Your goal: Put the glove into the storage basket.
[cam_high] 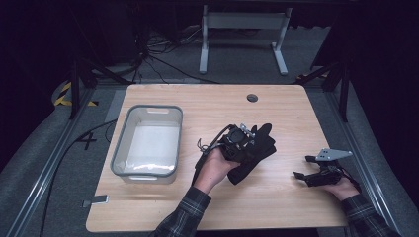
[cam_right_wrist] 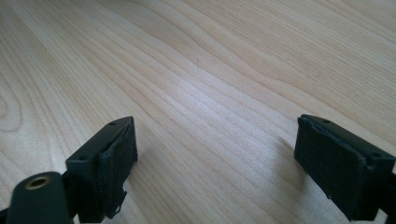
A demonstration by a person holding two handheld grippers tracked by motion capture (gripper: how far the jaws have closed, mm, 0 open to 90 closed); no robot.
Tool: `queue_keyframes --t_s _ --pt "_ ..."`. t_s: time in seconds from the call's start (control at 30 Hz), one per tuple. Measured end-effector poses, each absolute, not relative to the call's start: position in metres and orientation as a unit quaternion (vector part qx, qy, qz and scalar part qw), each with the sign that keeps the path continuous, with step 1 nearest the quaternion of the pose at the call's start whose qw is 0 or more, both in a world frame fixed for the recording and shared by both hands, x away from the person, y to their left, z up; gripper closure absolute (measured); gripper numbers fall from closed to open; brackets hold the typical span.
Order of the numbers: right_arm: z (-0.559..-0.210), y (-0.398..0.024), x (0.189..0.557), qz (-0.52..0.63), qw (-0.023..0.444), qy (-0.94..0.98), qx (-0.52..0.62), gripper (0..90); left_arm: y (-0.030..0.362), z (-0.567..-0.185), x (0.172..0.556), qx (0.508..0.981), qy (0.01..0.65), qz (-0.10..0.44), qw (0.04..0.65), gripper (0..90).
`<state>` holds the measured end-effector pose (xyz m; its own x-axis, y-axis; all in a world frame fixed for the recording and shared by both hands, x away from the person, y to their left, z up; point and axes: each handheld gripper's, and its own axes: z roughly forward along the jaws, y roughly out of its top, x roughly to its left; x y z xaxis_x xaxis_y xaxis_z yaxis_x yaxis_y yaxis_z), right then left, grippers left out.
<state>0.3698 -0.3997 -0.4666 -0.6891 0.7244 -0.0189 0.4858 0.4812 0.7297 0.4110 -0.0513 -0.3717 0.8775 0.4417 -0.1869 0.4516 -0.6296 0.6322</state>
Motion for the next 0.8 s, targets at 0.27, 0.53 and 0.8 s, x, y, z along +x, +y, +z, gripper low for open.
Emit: queue_keyframes --t_s 0.27,0.53,0.8 --pt "-0.467 -0.400 0.370 0.362 0.165 0.845 0.358 13.9 -0.024 -0.356 0.417 0.895 0.268 0.012 0.357 69.3" --pt "-0.467 -0.400 0.370 0.362 0.165 0.845 0.358 13.9 0.020 -0.341 0.424 0.876 0.306 0.037 0.370 69.3" --pt "-0.467 -0.400 0.370 0.362 0.165 0.845 0.358 14.0 0.059 -0.338 0.429 0.856 0.347 0.058 0.379 69.3"
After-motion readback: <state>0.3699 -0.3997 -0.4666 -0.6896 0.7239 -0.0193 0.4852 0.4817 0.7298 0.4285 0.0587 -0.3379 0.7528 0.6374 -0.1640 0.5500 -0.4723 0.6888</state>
